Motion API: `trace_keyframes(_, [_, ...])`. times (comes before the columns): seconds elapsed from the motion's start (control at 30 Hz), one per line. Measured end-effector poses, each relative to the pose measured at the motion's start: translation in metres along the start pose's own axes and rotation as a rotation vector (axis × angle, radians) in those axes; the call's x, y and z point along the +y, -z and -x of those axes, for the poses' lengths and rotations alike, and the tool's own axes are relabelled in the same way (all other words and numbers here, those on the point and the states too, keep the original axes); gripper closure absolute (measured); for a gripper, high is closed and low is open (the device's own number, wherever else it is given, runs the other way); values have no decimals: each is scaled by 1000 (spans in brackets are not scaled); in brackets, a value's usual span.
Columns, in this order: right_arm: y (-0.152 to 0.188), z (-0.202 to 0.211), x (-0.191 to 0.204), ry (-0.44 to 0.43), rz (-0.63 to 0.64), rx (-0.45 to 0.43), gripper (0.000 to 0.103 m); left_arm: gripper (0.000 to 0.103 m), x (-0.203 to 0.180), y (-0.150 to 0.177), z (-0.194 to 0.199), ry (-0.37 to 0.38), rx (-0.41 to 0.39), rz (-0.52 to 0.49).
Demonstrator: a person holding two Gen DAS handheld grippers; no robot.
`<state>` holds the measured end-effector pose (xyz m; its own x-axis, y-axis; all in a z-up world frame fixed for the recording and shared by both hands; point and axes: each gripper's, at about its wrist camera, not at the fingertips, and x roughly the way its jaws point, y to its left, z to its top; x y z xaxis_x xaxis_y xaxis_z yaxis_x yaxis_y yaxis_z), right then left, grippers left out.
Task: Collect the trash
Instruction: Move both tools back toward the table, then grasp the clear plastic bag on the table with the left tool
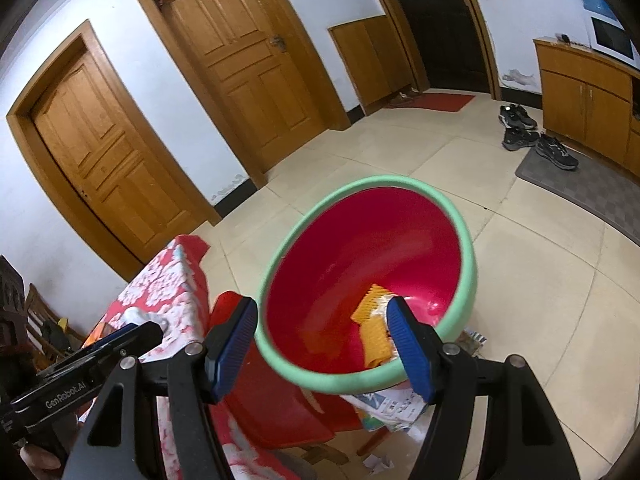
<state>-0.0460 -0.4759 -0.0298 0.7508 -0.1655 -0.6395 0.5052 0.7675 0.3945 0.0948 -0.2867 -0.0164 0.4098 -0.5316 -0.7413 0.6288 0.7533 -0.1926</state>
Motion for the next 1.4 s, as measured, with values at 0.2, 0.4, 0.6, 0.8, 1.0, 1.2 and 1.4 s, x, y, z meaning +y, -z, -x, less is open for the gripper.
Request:
trace_keyframes(0.2, [10, 7, 27, -41, 35, 14, 33, 45, 27, 13, 27, -40, -24, 54])
trace_keyframes(0.4, [22, 13, 54, -74, 78, 23, 32, 45, 61, 33, 52, -96, -30, 124])
trace_keyframes(0.6, [34, 18, 78, -112, 122, 41, 32, 45, 96, 60, 71, -159, -7, 224])
trace_keyframes(0.8, [46, 21, 95, -143, 147, 55, 31, 45, 125, 89, 86, -231, 8, 346])
trace_keyframes(1.0, [56, 25, 103, -164, 161, 66, 31, 45, 141, 108, 83, -264, 47, 415])
trace_keyframes(1.2, [59, 23, 103, -164, 157, 80, 31, 45, 151, 113, 72, -291, 63, 455])
trace_keyframes(1.4, [61, 19, 103, -162, 155, 97, 31, 45, 161, 113, 61, -283, 62, 484])
